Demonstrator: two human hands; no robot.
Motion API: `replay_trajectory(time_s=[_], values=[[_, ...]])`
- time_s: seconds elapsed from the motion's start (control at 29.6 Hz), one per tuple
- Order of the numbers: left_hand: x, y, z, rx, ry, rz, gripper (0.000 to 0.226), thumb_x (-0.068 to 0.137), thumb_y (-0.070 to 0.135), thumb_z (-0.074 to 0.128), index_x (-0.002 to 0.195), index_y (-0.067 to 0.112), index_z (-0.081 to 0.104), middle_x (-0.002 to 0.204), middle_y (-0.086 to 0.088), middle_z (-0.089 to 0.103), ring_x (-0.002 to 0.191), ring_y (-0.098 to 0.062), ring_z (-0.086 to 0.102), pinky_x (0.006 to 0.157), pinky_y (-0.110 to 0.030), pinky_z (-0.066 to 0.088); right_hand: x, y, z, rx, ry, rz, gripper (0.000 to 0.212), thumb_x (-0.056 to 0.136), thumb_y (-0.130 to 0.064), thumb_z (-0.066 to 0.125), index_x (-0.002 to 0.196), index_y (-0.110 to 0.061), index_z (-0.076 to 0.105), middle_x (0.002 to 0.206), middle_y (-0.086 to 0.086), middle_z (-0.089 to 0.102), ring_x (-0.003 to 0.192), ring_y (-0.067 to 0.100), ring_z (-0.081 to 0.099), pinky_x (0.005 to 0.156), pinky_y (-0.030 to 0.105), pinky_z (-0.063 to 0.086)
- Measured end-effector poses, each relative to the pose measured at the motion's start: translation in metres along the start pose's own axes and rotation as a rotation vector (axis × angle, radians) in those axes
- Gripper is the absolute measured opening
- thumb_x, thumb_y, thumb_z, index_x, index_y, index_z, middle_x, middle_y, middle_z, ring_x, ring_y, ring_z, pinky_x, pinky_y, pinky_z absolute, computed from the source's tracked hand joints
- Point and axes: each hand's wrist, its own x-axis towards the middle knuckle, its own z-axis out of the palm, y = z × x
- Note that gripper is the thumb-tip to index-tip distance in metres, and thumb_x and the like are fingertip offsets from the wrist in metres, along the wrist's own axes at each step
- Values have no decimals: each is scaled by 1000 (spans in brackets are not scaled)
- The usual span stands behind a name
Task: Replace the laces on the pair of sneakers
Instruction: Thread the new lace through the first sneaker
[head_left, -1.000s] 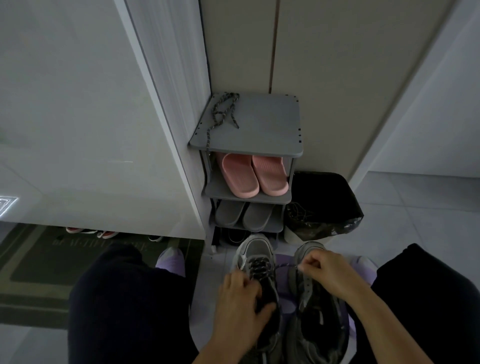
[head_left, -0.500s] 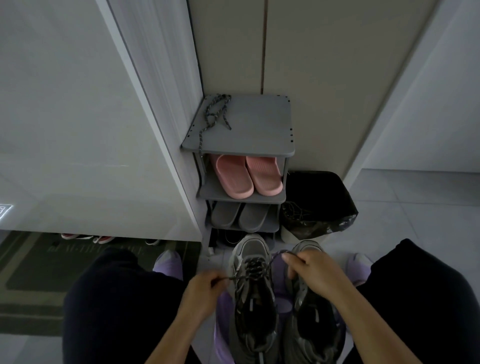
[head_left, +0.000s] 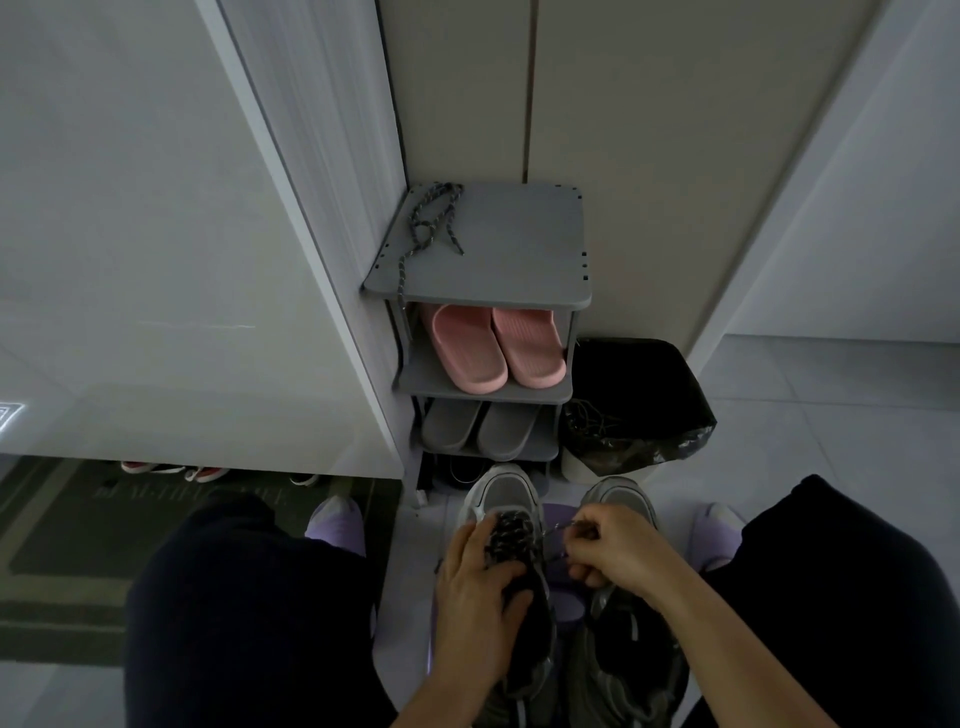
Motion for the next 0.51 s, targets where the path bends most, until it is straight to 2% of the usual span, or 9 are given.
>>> replay_trajectory(time_s=[0.07,0.14,0.2,0.27,0.34,0.41,0.51], values=[[-2,2,0,-60,14,11,21,75,20,69,95,24,72,146,0,37,137,-24,24,109,-29,19,-1,-2,0,-38,-18,-27,14,85,-11,59,76,-23,59,73,1,67,63,9,62,56,15,49],[-1,3,1,-89,34,14,20,79,19,67,98,23,72,147,2,34,137,-20,20,108,-22,14,-2,-4,1,-80,-41,-51,15,82,-13,63,73,-23,60,77,0,68,62,5,59,57,14,48],[0,4,-1,-109,32,-2,20,81,20,65,100,23,71,147,4,32,137,-17,19,106,-17,12,-1,-3,0,-128,-21,-66,11,80,-15,65,71,-19,63,83,4,71,67,10,62,63,22,50],[1,4,-2,-127,16,-30,20,83,22,63,102,23,71,148,7,30,137,-15,18,103,-14,10,-1,-3,-3,-215,4,-63,8,79,-19,63,78,-11,65,87,8,71,79,20,66,72,33,52],[1,3,-1,-147,21,-48,20,83,21,64,102,24,71,147,7,30,136,-14,18,102,-13,10,-1,-3,-5,-254,-10,-62,13,78,-18,62,84,-7,66,87,9,70,84,23,65,75,35,52],[1,3,-1,-162,14,-71,21,83,19,64,102,24,71,147,7,31,136,-14,19,102,-12,10,-1,-4,-4,-292,-23,-72,12,79,-17,60,83,-6,64,79,6,67,75,20,63,66,28,49],[1,4,0,-159,7,-83,22,84,19,63,104,24,70,148,7,31,136,-14,19,103,-12,11,-2,-6,-2,-346,1,-108,11,80,-17,58,82,-8,63,72,-1,58,65,11,52,53,16,37]])
